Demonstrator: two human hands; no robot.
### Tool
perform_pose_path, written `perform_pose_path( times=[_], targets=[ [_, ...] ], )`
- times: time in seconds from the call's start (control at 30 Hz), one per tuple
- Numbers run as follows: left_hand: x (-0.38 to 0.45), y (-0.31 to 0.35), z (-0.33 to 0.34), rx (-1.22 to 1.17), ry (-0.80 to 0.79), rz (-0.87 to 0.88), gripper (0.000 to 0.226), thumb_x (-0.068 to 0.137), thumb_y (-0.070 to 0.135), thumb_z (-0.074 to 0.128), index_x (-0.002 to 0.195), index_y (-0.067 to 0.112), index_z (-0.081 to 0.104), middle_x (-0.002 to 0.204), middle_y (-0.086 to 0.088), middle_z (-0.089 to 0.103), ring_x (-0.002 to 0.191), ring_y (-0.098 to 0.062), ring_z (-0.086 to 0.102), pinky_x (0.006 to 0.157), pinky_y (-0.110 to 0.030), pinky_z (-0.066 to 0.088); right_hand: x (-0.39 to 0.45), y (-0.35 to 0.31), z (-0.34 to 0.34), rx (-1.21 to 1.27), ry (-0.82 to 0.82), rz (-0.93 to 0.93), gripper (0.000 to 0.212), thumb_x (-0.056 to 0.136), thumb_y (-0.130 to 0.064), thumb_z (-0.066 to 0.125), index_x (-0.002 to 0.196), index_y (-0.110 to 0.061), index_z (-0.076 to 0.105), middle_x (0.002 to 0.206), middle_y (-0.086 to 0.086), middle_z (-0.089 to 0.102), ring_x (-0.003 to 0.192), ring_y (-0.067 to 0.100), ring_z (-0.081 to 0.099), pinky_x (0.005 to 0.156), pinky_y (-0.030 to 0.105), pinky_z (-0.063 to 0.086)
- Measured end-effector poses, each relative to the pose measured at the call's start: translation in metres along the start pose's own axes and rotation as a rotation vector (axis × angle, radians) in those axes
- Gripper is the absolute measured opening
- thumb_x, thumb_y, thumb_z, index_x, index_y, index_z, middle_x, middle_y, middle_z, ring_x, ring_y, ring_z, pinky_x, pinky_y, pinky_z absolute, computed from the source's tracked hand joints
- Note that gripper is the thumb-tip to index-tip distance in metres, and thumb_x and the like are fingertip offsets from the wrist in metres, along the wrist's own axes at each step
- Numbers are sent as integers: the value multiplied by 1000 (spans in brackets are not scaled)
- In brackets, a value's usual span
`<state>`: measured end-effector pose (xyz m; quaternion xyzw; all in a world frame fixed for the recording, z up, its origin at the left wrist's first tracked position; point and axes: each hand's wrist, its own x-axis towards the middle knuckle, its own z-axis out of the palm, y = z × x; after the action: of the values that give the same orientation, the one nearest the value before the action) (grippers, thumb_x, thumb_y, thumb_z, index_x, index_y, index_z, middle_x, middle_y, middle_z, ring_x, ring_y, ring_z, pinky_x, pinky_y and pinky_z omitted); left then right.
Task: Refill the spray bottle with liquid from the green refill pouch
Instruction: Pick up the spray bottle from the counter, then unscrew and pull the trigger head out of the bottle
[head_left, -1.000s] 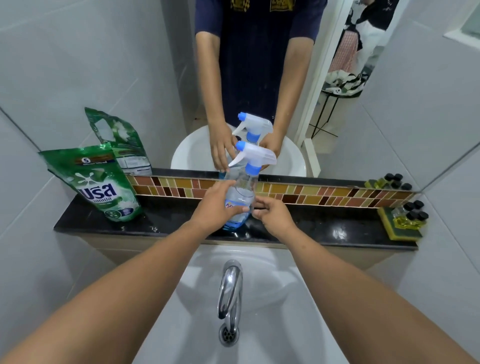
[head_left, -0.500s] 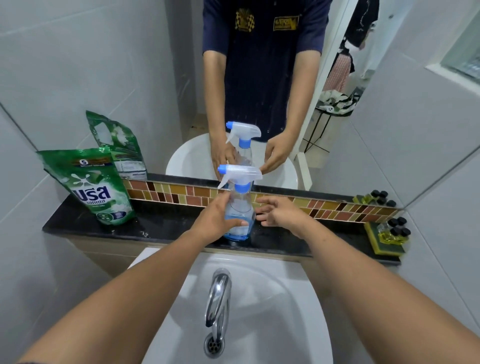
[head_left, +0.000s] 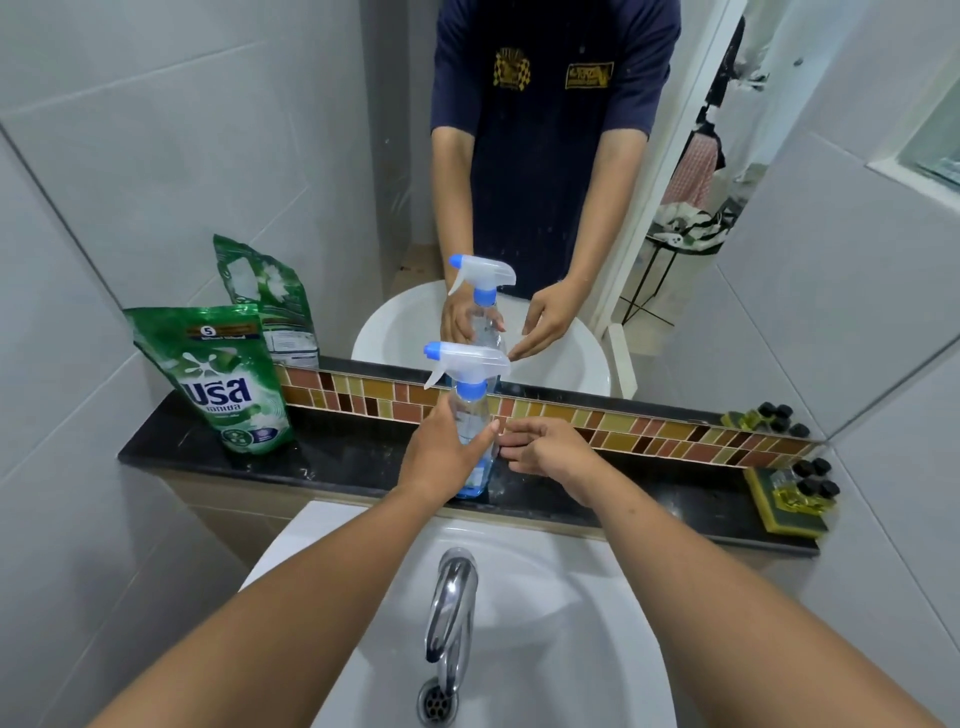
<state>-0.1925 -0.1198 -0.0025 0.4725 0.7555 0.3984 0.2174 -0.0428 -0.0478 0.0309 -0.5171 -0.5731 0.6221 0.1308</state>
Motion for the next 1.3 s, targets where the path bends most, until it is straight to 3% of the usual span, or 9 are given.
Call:
perform_pose_path(
  times=[0.23, 0.37, 0.47, 0.6, 0.73, 0.93, 1.1, 1.2, 1.3],
  targets=[
    [12, -3, -23, 196, -146, 102, 47, 90, 53, 63, 122, 24, 44, 116, 7, 60, 102, -17, 61, 80, -33, 50, -16, -72, -26, 3, 26, -132, 37, 90, 10, 54, 121, -7, 62, 113, 15, 72, 94, 27, 71, 81, 37, 61],
    [19, -3, -25, 196, -197, 145, 41, 86, 46, 70, 113, 27, 46, 112, 5, 54, 99, -14, 57, 83, -33, 51, -23, -98, -22, -189, -63, -182, 35, 85, 5, 57, 115, -12, 67, 110, 17, 70, 93, 28, 72, 72, 34, 62],
    [19, -13, -17, 120, -209, 179, 50, 83, 49, 71, 121, 33, 43, 117, 7, 44, 109, -16, 51, 94, -42, 52, -21, -98, -16, -460, -6, -212, 22, 88, -17, 71, 108, -12, 65, 98, 11, 71, 83, 20, 72, 72, 32, 62],
    [9, -29, -5, -56, -91, 162, 61, 78, 53, 75, 127, 39, 43, 118, 14, 44, 117, -16, 49, 97, -46, 51, -13, -90, -9, -532, 83, -165, 43, 79, -37, 82, 104, -7, 65, 85, 10, 73, 68, 16, 71, 69, 34, 64],
    [1, -31, 10, -113, 41, 231, 64, 79, 44, 78, 135, 35, 47, 119, 16, 48, 120, -17, 44, 99, -39, 46, -11, -90, -8, -553, 158, -124, 55, 75, -55, 79, 101, -9, 65, 89, 9, 75, 76, 22, 75, 70, 35, 64],
    [0, -35, 23, -113, 179, 343, 63, 81, 34, 78, 137, 23, 51, 118, 4, 55, 110, 0, 30, 104, -35, 32, -1, -103, -7, -622, 123, -37, 40, 80, -31, 81, 101, 0, 66, 89, 17, 75, 74, 26, 75, 74, 41, 64],
    [6, -41, 20, -128, 173, 374, 65, 81, 40, 75, 139, 22, 50, 120, 2, 57, 113, -12, 43, 104, -33, 33, 5, -112, 0, -640, 109, -30, 31, 81, -27, 81, 95, -3, 64, 83, 15, 74, 67, 24, 73, 67, 36, 64],
    [10, -45, 22, -130, 173, 391, 64, 82, 50, 66, 136, 21, 51, 118, 3, 58, 110, -15, 50, 105, -33, 32, 5, -114, -2, -634, 75, -76, 23, 77, -6, 80, 96, 0, 67, 83, 13, 69, 67, 22, 67, 69, 36, 61],
    [11, -47, 22, -129, 195, 412, 63, 82, 48, 69, 136, 18, 52, 117, 0, 59, 109, -13, 48, 102, -31, 34, 4, -116, -5, -654, 23, -102, 35, 73, 2, 80, 106, -3, 68, 90, 14, 68, 73, 22, 65, 74, 38, 59]
  ],
)
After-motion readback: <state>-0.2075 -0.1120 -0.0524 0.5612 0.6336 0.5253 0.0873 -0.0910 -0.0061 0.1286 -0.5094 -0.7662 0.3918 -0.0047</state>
